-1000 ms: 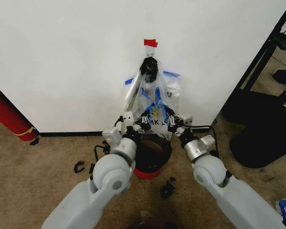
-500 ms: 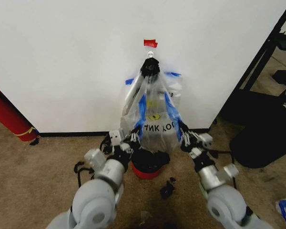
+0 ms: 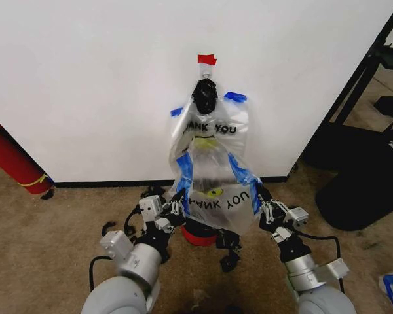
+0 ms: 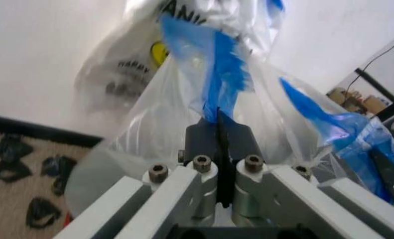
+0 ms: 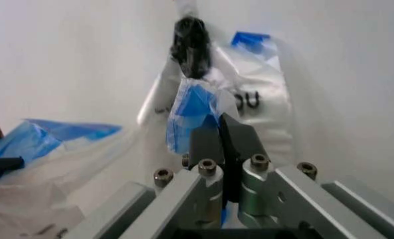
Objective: Pick up the garbage bag from the wall and place it over the trash bin.
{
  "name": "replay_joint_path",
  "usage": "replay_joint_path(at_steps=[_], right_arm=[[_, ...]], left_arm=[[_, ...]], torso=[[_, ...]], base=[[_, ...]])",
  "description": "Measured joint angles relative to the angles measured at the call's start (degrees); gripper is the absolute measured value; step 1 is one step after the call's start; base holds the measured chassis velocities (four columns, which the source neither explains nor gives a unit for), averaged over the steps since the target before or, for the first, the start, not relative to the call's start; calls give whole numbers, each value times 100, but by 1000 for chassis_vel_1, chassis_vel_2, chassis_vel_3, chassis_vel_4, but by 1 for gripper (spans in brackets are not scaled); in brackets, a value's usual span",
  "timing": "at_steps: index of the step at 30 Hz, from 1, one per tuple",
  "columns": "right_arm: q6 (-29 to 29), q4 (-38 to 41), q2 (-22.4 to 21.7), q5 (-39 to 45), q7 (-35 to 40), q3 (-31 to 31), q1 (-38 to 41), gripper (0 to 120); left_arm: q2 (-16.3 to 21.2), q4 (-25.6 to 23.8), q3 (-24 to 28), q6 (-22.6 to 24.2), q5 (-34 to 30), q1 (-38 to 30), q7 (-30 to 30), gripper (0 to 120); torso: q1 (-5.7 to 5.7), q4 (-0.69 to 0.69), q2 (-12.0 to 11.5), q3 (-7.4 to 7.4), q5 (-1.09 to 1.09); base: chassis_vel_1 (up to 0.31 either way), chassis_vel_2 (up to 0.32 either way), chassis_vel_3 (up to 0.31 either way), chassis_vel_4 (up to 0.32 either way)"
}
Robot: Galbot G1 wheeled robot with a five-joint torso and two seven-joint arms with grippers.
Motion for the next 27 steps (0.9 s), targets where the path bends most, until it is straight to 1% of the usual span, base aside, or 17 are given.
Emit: replay_joint_path(at_steps=[4, 5, 8, 11, 12, 14, 19, 21, 24, 27], right_arm=[[-162, -103, 98, 1, 125, -406, 481, 0], [-162, -103, 98, 1, 125, -406, 481, 0], [-178, -449, 200, 35, 133, -653, 760, 0], [-92, -848, 370, -52, 124, -829, 979, 0], [-92, -848, 370, -52, 124, -829, 979, 0], [-80, -1078, 529, -51, 128, -949, 1102, 0], [-101, -1443, 890, 66, 213, -1097, 1285, 0], [-108, -1497, 927, 76, 251, -1112, 1283, 0], [-119, -1690, 975, 50, 462, -1112, 1176, 0], [-163, -1723, 954, 60, 758, -1063, 1027, 0]], left_arm=[[-169, 226, 74, -67, 3, -270, 39, 0], [-169, 226, 74, -67, 3, -270, 39, 0], [-411, 614, 150, -191, 36, -464, 58, 0], [-567, 983, 209, -405, 265, -541, 38, 0], [-567, 983, 209, -405, 265, -541, 38, 0], [-574, 1168, 227, -496, 373, -581, 54, 0], [-553, 1514, 216, -581, 396, -684, 78, 0], [-568, 1575, 214, -586, 392, -670, 73, 0], [-643, 1821, 218, -587, 515, -505, 8, 0], [-693, 1885, 220, -599, 647, -301, -50, 0]], torso=[[1, 1, 0, 0, 1], [1, 1, 0, 0, 1], [1, 1, -1, 1, 0], [1, 0, -1, 1, 1], [1, 0, -1, 1, 1], [1, 0, -1, 1, 1], [1, 0, -1, 1, 1], [1, 0, -1, 1, 0], [1, 0, -1, 1, 1], [1, 0, -1, 0, 0]], base=[[0, 0, 0, 0], [0, 0, 0, 0], [0, 0, 0, 0], [0, 0, 0, 0], [0, 0, 0, 0], [0, 0, 0, 0], [0, 0, 0, 0], [0, 0, 0, 0], [0, 0, 0, 0], [0, 0, 0, 0]])
